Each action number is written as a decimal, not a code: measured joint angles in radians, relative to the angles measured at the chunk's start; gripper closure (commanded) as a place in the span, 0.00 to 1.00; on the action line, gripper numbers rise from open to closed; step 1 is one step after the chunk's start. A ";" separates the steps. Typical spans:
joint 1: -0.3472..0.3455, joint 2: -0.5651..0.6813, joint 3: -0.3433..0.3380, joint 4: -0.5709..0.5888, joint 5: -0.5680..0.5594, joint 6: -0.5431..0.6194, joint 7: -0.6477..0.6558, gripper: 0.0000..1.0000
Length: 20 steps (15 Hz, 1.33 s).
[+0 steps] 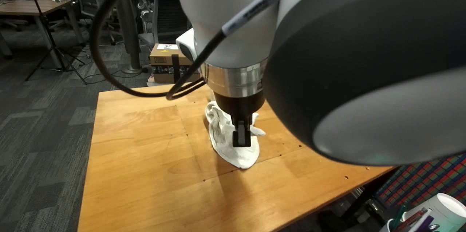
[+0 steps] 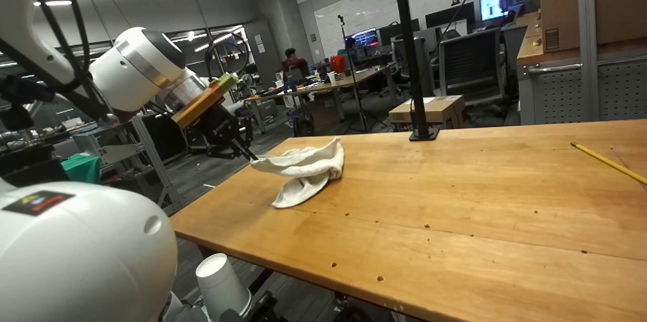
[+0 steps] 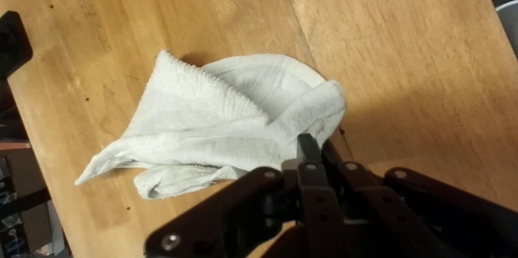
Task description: Fold the towel
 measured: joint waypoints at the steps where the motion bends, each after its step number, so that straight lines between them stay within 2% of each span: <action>1: 0.003 0.011 0.005 -0.001 0.000 -0.001 0.002 0.57; 8: 0.009 0.063 0.014 -0.002 0.000 -0.011 0.004 0.05; 9: 0.009 0.065 0.014 -0.002 0.000 -0.012 0.004 0.00; 17: 0.008 0.067 -0.003 -0.004 0.016 -0.011 0.004 0.00; 20: 0.008 0.076 -0.011 -0.005 0.041 0.022 0.004 0.00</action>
